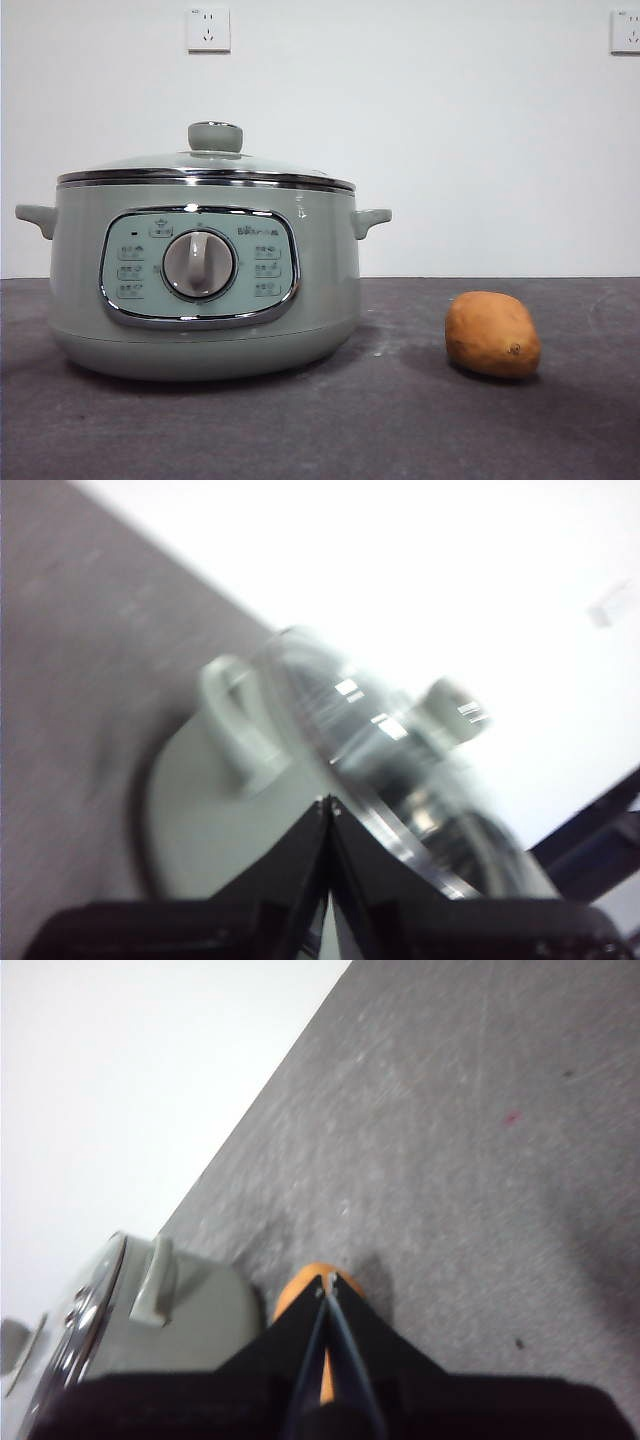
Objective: Pick up the potato,open the lid,put the potato in the pot,close the lid
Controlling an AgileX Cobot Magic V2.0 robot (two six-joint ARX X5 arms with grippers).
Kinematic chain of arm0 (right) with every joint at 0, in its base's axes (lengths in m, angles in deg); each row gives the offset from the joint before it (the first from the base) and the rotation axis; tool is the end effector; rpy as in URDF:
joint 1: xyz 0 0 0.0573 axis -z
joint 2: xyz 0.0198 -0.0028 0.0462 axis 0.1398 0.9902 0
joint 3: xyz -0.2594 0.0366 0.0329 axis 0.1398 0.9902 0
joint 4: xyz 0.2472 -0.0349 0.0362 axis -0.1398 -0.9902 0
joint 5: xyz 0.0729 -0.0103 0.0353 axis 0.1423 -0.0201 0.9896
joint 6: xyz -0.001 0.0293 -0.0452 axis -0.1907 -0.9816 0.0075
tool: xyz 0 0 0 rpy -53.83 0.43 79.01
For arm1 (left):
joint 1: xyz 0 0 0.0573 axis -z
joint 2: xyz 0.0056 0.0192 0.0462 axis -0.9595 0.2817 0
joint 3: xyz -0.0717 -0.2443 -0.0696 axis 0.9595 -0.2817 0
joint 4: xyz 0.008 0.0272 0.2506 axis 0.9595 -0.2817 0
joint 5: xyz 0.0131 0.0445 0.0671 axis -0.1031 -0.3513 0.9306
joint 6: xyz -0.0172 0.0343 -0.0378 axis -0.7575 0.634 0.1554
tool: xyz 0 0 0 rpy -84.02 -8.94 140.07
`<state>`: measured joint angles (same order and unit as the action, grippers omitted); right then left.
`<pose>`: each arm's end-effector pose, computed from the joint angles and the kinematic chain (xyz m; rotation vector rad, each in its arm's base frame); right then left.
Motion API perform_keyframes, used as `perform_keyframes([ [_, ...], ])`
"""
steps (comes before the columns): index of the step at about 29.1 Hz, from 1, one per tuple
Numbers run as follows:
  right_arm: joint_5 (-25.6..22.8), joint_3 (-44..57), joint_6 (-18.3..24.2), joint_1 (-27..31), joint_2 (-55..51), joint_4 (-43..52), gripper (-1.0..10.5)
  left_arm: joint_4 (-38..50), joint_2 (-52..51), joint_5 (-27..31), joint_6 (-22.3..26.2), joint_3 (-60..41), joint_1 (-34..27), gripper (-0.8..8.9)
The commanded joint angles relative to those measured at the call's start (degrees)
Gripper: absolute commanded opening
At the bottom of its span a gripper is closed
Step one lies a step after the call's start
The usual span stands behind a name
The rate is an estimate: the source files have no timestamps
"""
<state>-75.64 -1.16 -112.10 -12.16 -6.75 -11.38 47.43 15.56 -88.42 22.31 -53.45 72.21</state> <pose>0.0917 0.0123 0.1561 0.8774 0.3096 0.1628 0.0947 -0.0092 0.1679 -0.7259 0.1435 -0.3676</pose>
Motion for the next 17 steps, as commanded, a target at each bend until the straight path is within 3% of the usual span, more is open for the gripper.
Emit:
perform_keyframes([
  [1,2.3,-1.5,2.1,-0.1,0.0,0.4,0.0,2.3,-0.2,-1.7,-0.3,0.1,0.0,-0.06],
  [8,6.1,-7.1,5.9,-0.1,2.1,0.1,0.0,-5.2,0.2,-2.4,4.0,7.0,0.0,-0.06],
  [17,6.8,-20.5,18.4,-0.1,12.8,-5.9,0.0,-14.2,6.4,-2.4,16.1,19.5,0.0,-0.06],
])
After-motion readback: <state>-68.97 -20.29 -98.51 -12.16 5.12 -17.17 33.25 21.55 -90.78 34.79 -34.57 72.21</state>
